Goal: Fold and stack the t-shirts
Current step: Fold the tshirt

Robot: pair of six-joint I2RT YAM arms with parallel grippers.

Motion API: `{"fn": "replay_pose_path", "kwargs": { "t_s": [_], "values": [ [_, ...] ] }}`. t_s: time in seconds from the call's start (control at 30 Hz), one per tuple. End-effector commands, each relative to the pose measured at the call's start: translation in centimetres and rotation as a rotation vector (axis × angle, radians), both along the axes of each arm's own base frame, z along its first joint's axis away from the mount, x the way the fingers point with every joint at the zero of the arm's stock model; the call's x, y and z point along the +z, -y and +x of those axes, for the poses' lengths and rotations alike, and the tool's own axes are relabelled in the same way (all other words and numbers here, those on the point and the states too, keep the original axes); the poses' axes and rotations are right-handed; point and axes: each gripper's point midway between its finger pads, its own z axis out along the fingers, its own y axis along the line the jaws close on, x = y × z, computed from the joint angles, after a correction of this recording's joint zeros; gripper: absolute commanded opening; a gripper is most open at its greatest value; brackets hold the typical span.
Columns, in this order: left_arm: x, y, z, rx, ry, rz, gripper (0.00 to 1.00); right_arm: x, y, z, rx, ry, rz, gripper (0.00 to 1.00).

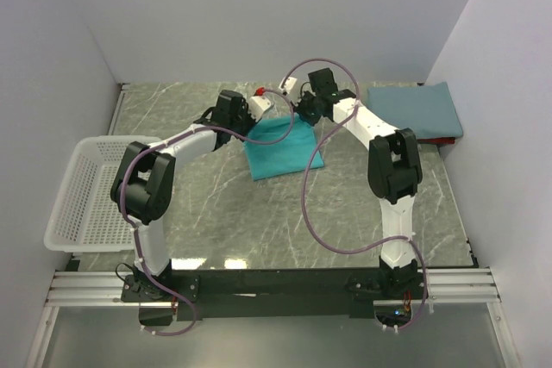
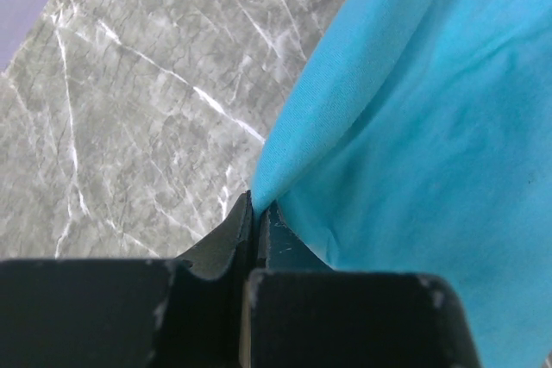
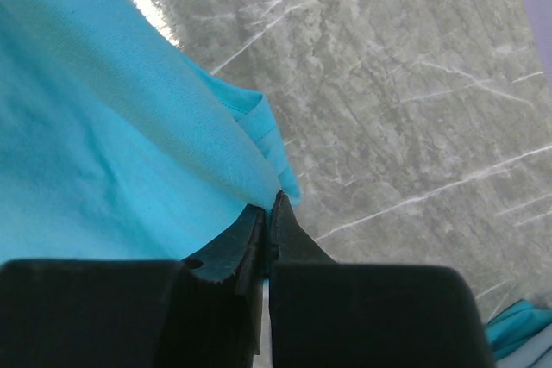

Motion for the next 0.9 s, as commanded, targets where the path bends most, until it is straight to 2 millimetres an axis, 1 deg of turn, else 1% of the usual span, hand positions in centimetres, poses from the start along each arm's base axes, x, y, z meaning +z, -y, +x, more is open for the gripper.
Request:
{"fn": "replay_pose_path", "kwargs": {
  "t_s": [0.0, 0.03, 0.07, 0.1, 0.13, 0.17, 0.2, 0.23, 0.27, 0.3, 0.33, 0.37, 0.4, 0.43, 0.47, 0.5, 0.53, 0.57, 0.6, 0.63, 0.67, 0.7, 0.73, 0.77, 0.8, 0.83, 0.87],
  "values": [
    [1.7, -0.7, 1.2, 0.068, 0.047, -0.024, 0.00, 1.9, -1.0, 2.5, -0.052, 0.095, 0.020, 0.00],
    [1.6, -1.0, 1.5, 0.095, 0.047, -0.016, 0.00, 1.5, -0.8, 2.7, -0.071, 0.101, 0.007, 0.00],
    [1.5, -1.2, 1.6, 0.120, 0.040, -0.025, 0.00, 1.6, -0.7, 3.0, -0.095, 0.106, 0.014, 0.00],
    [1.5, -1.3, 1.8, 0.139, 0.039, -0.027, 0.00, 2.1, -1.0, 3.7, -0.117, 0.137, 0.029, 0.01],
    [1.3, -1.9, 2.3, 0.181, 0.040, -0.012, 0.00, 1.9, -0.9, 4.1, -0.160, 0.135, 0.042, 0.07],
    [1.4, -2.0, 2.5, 0.222, 0.031, -0.032, 0.00, 2.1, -1.1, 4.2, -0.172, 0.139, 0.052, 0.12],
    [0.8, -2.3, 2.3, 0.249, -0.001, -0.024, 0.01, 2.5, -1.2, 4.8, -0.198, 0.157, 0.074, 0.21],
    [1.1, -2.2, 3.0, 0.273, -0.008, -0.031, 0.06, 2.7, -1.1, 5.2, -0.237, 0.163, 0.091, 0.37],
    [0.7, -2.6, 3.0, 0.328, -0.036, -0.035, 0.15, 3.0, -0.7, 5.6, -0.310, 0.164, 0.112, 0.43],
    [-0.6, -3.1, 2.7, 0.370, -0.082, -0.014, 0.41, 3.4, -0.5, 5.8, -0.332, 0.172, 0.123, 0.49],
    [0.5, -3.3, 3.2, 0.411, -0.075, -0.023, 0.48, 4.1, 0.1, 6.0, -0.360, 0.183, 0.133, 0.58],
    [0.8, -4.7, 3.5, 0.516, -0.057, -0.013, 0.51, 4.4, 0.5, 6.0, -0.400, 0.180, 0.152, 0.62],
    [1.3, -5.4, 3.5, 0.562, -0.052, -0.008, 0.60, 4.5, 1.0, 5.8, -0.420, 0.169, 0.162, 0.65],
    [3.0, -6.3, 3.6, 0.609, -0.015, -0.029, 0.67, 5.3, 1.4, 5.4, -0.440, 0.156, 0.185, 0.66],
    [4.1, -6.8, 3.4, 0.650, 0.007, -0.059, 0.73, 5.5, 2.4, 5.3, -0.459, 0.136, 0.200, 0.66],
    [5.4, -7.1, 3.3, 0.650, 0.030, -0.085, 0.78, 5.1, 2.4, 4.2, -0.449, 0.071, 0.217, 0.66],
    [7.7, -7.3, 2.5, 0.654, 0.056, -0.173, 0.85, 5.4, 2.4, 3.4, -0.441, 0.025, 0.251, 0.66],
    [8.8, -7.0, 2.1, 0.645, 0.062, -0.233, 0.90, 5.2, 2.8, 2.6, -0.415, -0.042, 0.288, 0.65],
    [11.1, -5.2, 0.9, 0.530, 0.044, -0.329, 0.89, 4.4, 1.3, -0.2, -0.308, -0.189, 0.349, 0.58],
    [10.8, -4.5, 0.0, 0.471, 0.009, -0.367, 0.88, 4.3, 0.8, -1.6, -0.230, -0.247, 0.380, 0.54],
    [11.0, -3.1, -0.9, 0.391, -0.031, -0.409, 0.82, 3.2, 1.0, -3.2, -0.215, -0.328, 0.399, 0.51],
    [11.1, -0.8, -2.4, 0.265, -0.103, -0.464, 0.79, 3.2, 0.5, -4.1, -0.185, -0.376, 0.446, 0.49],
    [10.7, 0.4, -3.3, 0.203, -0.158, -0.491, 0.76, 2.8, 0.4, -4.7, -0.201, -0.422, 0.472, 0.50],
    [10.2, 1.3, -4.2, 0.178, -0.229, -0.521, 0.69, 2.4, 0.8, -4.7, -0.220, -0.450, 0.499, 0.50],
    [9.3, 2.4, -5.2, 0.127, -0.305, -0.548, 0.68, 2.4, 0.7, -4.8, -0.226, -0.481, 0.535, 0.56],
    [8.8, 2.9, -5.8, 0.114, -0.352, -0.567, 0.68, 1.7, 0.8, -4.6, -0.288, -0.534, 0.568, 0.61],
    [8.5, 3.5, -6.1, 0.103, -0.385, -0.596, 0.68, 1.8, 0.9, -4.2, -0.307, -0.545, 0.588, 0.65]
  ]
}}
